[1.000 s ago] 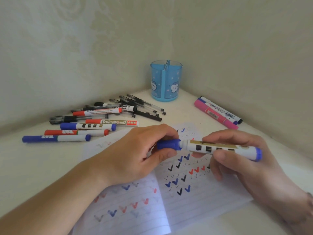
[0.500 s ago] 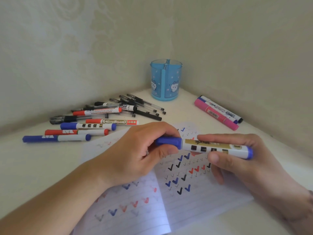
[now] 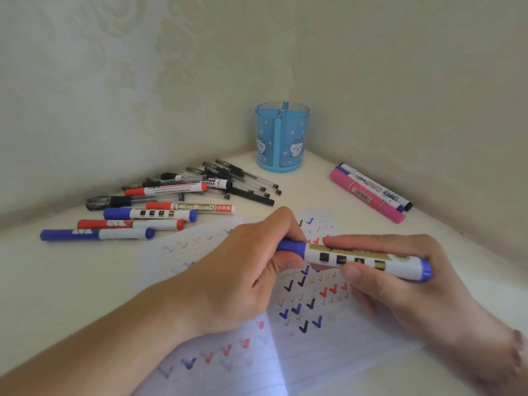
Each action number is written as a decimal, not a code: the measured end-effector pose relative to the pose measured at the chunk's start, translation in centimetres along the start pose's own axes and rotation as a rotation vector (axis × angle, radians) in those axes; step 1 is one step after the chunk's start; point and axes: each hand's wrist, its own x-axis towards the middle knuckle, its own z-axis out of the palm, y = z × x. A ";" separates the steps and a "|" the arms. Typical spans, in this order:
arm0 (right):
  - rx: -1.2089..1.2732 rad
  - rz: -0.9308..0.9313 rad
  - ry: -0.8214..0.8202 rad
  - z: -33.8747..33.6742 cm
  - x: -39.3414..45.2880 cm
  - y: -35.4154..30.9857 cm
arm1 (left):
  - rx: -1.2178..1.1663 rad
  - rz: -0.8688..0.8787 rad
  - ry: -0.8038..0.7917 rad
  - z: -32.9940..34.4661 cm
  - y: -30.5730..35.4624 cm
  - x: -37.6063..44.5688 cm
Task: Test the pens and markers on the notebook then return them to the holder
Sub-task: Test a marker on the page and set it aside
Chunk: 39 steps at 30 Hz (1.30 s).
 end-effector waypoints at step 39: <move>0.128 -0.171 -0.539 25.2 4.0 -10.3 | 0.892 -0.631 0.375 -20.6 5.3 -37.9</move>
